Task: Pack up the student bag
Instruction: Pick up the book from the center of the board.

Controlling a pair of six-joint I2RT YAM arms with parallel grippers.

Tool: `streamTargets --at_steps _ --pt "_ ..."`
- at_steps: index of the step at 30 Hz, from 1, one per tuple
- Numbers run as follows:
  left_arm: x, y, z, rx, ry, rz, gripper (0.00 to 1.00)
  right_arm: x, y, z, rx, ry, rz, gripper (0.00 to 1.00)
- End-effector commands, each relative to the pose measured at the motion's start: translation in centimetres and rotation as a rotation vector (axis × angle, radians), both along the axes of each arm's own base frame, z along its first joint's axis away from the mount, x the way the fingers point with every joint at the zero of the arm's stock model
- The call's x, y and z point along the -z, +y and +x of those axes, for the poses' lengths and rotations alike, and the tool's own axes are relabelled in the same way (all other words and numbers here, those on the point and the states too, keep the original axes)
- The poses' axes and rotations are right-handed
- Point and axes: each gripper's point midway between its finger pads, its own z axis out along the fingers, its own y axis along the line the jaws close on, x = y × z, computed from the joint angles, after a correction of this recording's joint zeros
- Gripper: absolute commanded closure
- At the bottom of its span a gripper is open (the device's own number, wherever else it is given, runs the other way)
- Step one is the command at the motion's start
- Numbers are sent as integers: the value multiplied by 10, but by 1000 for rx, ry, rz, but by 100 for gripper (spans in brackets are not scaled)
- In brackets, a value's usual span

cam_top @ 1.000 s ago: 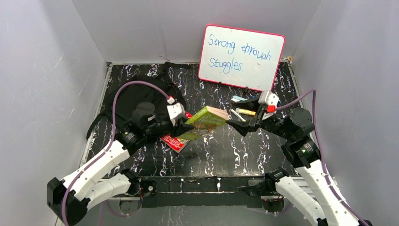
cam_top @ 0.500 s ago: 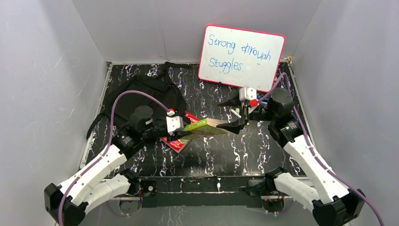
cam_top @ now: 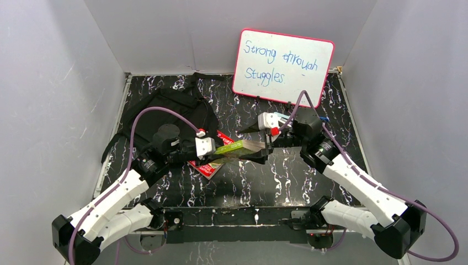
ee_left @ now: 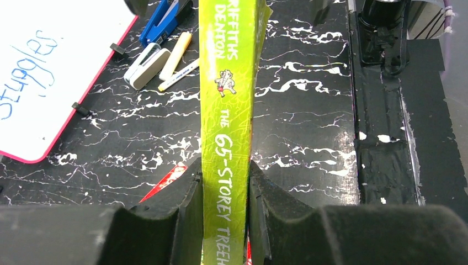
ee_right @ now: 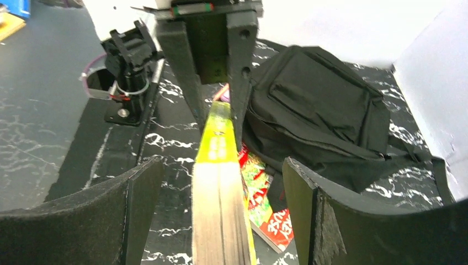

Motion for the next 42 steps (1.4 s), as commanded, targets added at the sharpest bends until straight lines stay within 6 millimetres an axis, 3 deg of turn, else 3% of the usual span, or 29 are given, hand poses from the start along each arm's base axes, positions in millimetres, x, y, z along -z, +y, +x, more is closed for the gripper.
streamTargets --at_steps 1,12,26,29,33,35,38,42 --pt "-41 -2 -2 30 -119 -74 100 3 1 17 89 -76 -14 13" --pt "-40 1 -8 49 -126 -53 100 37 -13 23 160 -18 -170 32" --pt "-40 -2 -6 53 -115 -52 100 57 -5 21 125 26 -224 41" --pt "-40 -4 -4 56 -110 -50 100 57 -6 21 125 25 -228 51" --pt "-39 -6 1 37 -90 -56 100 50 -8 19 130 9 -214 75" --pt "-40 -7 7 7 -71 -65 79 43 -9 22 161 7 -197 100" --pt "-36 -3 23 -112 -12 -69 64 34 -19 40 323 21 -159 100" --pt "-41 14 64 -405 40 -115 51 23 -48 77 656 95 -99 100"
